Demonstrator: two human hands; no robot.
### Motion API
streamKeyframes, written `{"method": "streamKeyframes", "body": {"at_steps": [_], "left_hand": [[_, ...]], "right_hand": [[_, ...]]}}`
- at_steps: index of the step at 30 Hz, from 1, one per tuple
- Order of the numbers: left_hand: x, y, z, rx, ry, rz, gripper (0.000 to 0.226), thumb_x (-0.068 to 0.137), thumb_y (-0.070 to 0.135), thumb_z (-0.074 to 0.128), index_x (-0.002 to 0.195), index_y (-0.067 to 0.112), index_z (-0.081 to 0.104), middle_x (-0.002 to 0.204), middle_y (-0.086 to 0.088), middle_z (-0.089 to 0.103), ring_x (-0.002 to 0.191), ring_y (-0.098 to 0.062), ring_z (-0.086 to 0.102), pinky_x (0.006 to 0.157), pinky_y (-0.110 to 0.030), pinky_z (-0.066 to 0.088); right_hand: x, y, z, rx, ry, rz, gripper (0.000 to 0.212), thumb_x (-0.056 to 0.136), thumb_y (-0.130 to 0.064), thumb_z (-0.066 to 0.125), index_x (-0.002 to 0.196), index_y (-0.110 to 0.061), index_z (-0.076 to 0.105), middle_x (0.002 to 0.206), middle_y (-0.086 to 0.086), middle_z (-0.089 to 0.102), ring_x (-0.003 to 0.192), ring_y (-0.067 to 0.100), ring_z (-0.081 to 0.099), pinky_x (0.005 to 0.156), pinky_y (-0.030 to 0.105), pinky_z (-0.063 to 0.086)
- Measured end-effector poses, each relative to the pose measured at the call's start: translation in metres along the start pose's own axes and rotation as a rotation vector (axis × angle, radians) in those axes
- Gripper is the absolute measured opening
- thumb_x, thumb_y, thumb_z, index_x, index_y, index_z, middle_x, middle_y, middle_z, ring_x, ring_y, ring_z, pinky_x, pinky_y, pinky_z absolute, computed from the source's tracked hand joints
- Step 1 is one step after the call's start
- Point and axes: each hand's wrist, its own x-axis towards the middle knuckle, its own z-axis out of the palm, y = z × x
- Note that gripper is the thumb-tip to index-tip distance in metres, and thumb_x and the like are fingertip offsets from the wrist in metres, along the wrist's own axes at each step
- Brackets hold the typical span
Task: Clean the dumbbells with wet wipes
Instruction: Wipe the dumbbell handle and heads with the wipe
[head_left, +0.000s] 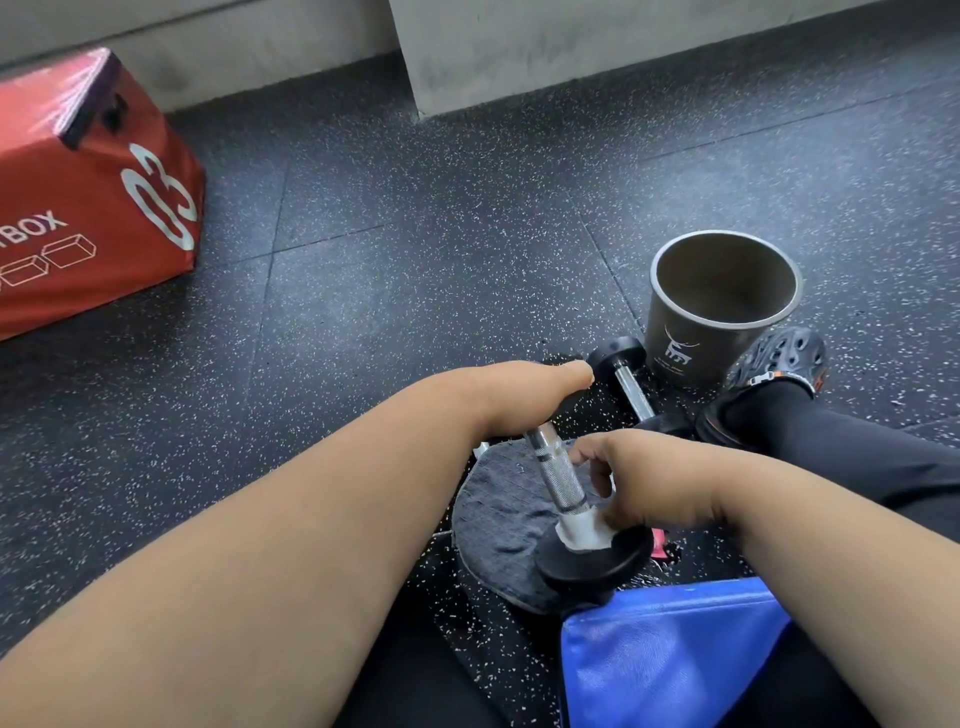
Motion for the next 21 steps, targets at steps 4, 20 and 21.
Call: {"method": "streamKeyframes", "body": {"at_steps": [4, 20, 21], "left_hand": [[-0.006, 0.005, -0.001, 0.002, -0.006, -0.010, 0.057, 0.103, 0.064, 0.043, 0.123, 0.019, 0.071, 0.133, -0.011, 0.068, 0.108, -0.028, 0.062, 0.084, -0.040, 0.035], [0.001, 0.000, -0.001, -0.031, -0.020, -0.025, 0.050, 0.098, 0.070, 0.044, 0.099, 0.027, 0.068, 0.096, 0.006, 0.063, 0.082, -0.015, 0.055, 0.078, -0.039, 0.040], [0.000, 0.000, -0.001, -0.039, -0.022, -0.028, 0.050, 0.098, 0.070, 0.044, 0.103, 0.027, 0.070, 0.095, 0.005, 0.063, 0.079, -0.015, 0.054, 0.074, -0.038, 0.039]], "right_hand": [[0.000, -0.007, 0.007, 0.144, 0.151, 0.102, 0.048, 0.074, -0.033, 0.089, 0.111, -0.035, 0.058, 0.077, 0.001, 0.076, 0.049, 0.002, 0.058, 0.051, 0.022, 0.045], [-0.010, -0.025, 0.032, -0.089, 0.224, 0.160, 0.065, 0.084, -0.042, 0.074, 0.140, -0.027, 0.047, 0.093, -0.002, 0.070, 0.085, 0.020, 0.067, 0.075, 0.033, 0.056], [-0.010, -0.024, 0.032, -0.084, 0.208, 0.150, 0.064, 0.082, -0.039, 0.075, 0.139, -0.028, 0.047, 0.093, -0.002, 0.070, 0.084, 0.020, 0.067, 0.074, 0.033, 0.056]]}}
